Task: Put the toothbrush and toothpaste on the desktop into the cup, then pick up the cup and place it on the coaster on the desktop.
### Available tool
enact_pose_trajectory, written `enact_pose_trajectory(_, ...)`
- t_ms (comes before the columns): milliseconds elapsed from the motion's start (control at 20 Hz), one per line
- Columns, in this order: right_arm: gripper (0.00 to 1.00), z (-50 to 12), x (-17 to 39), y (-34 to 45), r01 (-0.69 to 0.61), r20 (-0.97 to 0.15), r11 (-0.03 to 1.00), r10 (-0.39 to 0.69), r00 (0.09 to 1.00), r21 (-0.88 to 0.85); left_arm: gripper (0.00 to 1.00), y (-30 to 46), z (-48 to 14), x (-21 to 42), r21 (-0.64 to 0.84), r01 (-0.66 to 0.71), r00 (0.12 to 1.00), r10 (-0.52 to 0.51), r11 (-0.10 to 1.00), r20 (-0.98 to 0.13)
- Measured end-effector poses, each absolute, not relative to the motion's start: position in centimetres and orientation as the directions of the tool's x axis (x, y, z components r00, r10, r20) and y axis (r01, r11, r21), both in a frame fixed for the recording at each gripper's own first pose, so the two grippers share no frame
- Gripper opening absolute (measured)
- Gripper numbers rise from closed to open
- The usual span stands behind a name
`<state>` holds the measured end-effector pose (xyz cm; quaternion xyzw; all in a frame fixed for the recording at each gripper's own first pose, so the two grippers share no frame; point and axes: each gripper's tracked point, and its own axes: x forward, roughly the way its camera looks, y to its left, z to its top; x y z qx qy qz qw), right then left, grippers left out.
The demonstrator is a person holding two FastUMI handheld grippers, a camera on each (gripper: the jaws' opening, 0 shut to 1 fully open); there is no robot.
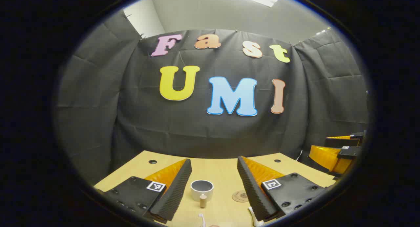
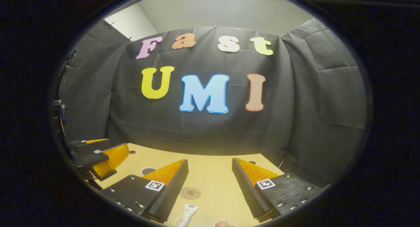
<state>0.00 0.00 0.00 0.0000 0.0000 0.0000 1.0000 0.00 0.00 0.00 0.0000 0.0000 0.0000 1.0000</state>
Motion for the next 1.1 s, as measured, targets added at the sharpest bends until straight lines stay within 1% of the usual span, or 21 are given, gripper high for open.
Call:
enact_pose_trajectory(150,0.86,0.1,-0.3,0.0,-0.004,-0.003,1.0,0.004,1.0,0.009,0.99,-0.3,-0.1,0.0,0.002,0.004,1.0,-0.004,1.0,0.001)
enact_pose_trajectory(200,0.86,0.1,-0.4,0.2,-0.006,-0.002,1.0,0.006,1.0,0.013,0.91,-0.2,-0.1,-0.1,0.004,0.003,1.0,-0.003,1.0,0.003)
enact_pose_trajectory(600,0.86,-0.4,-0.3,0.8,-0.018,-0.012,1.0,0.018,1.0,0.007,0.92,0.0,0.0,-0.8,-0.009,-0.013,1.0,0.013,1.0,-0.001)
enact_pose_trajectory(900,0.87,-0.8,0.4,1.6,-0.039,-0.025,0.999,0.039,0.999,0.005,0.92,0.3,-0.2,-0.5,0.008,-0.016,1.0,0.016,1.0,0.001)
enact_pose_trajectory(1100,0.87,-1.7,0.9,2.4,-0.062,-0.065,0.998,0.062,0.996,0.007,0.92,-0.1,-1.6,0.3,-0.002,0.005,0.999,-0.005,1.0,-0.045)
